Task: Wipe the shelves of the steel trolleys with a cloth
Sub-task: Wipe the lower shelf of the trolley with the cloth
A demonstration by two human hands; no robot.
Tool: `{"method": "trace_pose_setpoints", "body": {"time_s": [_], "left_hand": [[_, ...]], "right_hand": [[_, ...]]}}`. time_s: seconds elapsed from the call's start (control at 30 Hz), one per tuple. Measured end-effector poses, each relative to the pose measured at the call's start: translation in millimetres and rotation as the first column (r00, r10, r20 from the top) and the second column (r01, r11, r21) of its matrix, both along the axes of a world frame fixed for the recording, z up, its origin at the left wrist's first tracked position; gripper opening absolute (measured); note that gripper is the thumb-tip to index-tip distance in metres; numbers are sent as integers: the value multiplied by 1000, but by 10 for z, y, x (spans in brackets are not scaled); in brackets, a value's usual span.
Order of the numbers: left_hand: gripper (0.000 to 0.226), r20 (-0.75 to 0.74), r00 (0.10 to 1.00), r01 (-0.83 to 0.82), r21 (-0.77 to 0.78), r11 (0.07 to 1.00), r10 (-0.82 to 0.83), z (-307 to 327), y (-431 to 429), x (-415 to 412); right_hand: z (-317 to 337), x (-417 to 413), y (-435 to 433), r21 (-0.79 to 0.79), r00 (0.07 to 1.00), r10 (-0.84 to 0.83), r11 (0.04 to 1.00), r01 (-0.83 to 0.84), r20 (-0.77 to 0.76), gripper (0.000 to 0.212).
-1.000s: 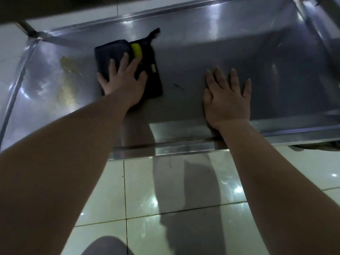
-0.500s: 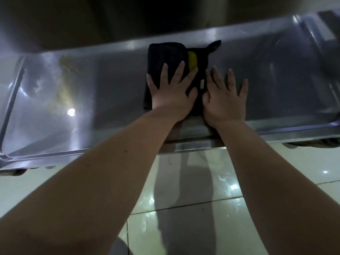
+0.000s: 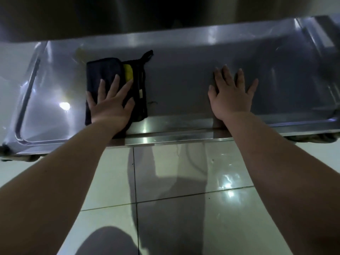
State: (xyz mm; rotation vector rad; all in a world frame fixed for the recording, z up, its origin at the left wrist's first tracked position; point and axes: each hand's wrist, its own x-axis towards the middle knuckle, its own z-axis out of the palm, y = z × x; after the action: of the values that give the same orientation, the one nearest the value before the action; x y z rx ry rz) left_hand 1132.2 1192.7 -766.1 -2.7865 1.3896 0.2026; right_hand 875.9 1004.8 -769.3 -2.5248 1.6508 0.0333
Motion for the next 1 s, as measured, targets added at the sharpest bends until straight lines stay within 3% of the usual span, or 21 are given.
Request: {"method": "trace_pose_setpoints", "body": {"time_s": [0.07,0.23,0.37,0.53,0.7,0.87,1.0], "left_hand": [[54,-11,1000,-3,4,1000,3,18,-40,-18],[54,-39,999,10,9,1000,-10,52,-28,-10],[55,-40,999,8,22,1000,-7,51,-75,-135],[55,-40,991,127,-40,991,-129,12,-135,-566],[56,-19,986,163,-52,985,-164,46,187,-258],[57,-33,999,-15,-4,1000,15,86,829,433],[56,-25,992,-119,44,992,120,60,927,526]], "right_hand": [[57,215,158,67,999,-3,998,5,-36,63],[2,949,1029,107,950,312,944,-311,12,56],[-59,975,1015,81,961,275,959,-273,-15,54],[-52,956,1005,72,979,200,977,-202,43,59],[-43,950,1033,65,974,221,973,-224,42,57],[-65,957,1036,44,976,219,975,-219,5,56],[-86,991,1087,15,976,217,976,-216,-38,58]]}}
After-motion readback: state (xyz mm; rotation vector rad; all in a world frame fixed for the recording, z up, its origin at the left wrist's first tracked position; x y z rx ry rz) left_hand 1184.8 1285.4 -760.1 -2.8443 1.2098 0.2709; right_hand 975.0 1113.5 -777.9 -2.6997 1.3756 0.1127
